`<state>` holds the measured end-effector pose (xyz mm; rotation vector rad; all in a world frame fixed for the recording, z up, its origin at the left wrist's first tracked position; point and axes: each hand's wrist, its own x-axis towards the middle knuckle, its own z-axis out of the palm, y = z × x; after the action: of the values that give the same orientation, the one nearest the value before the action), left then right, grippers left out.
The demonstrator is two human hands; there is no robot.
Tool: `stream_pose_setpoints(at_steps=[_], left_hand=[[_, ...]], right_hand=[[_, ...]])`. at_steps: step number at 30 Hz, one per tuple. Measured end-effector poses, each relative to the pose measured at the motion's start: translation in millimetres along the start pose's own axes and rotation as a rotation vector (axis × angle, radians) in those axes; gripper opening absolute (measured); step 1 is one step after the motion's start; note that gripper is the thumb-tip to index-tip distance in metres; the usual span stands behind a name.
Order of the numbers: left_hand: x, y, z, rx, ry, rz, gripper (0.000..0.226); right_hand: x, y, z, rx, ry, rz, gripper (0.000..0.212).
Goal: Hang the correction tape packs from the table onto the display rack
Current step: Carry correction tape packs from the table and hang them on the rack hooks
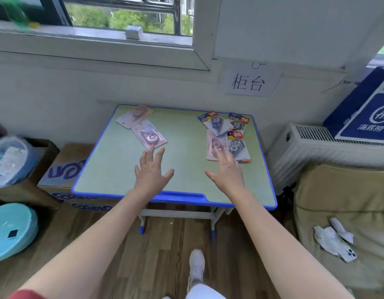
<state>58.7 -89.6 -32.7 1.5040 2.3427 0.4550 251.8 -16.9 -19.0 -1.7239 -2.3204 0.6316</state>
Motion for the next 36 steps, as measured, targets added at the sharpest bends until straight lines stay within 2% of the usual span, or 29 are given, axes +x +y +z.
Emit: stream_pose_setpoints(at_steps=[8, 14, 18, 22, 27, 36], left_hand=[[102.4, -1.7, 29.4, -0.067, -0.031, -0.178, 0.071], [153.1, -8.1, 41.0, -0.073, -0.062, -0.313, 0.072], [184.4, -21.1, 47.3, -0.048, -0.043, -0.374, 0.071], [211.0, -32.5, 53.8, 0.059, -0.038, -0.367, 0.075], [222.7, -42.7, 64.2, 0.165, -0.075, -0.376, 0.069], [228.3, -37.5, 70.0, 0.074, -0.001, -0.333, 0.061]], right_hand=[[110.9, 17.8, 25.3, -0.003, -0.04, 0.087, 0.079], [150.3, 27.9, 46.6, -0.064, -0.097, 0.152, 0.081], [164.2, 33.0, 60.4, -0.094, -0.055, 0.204, 0.082], [169.1, 33.8, 73.1, -0.094, -0.032, 0.297, 0.086], [169.2, 28.7, 81.4, -0.127, 0.001, 0.344, 0.083], [170.5, 24.9, 82.0, -0.106, 0.003, 0.348, 0.071]])
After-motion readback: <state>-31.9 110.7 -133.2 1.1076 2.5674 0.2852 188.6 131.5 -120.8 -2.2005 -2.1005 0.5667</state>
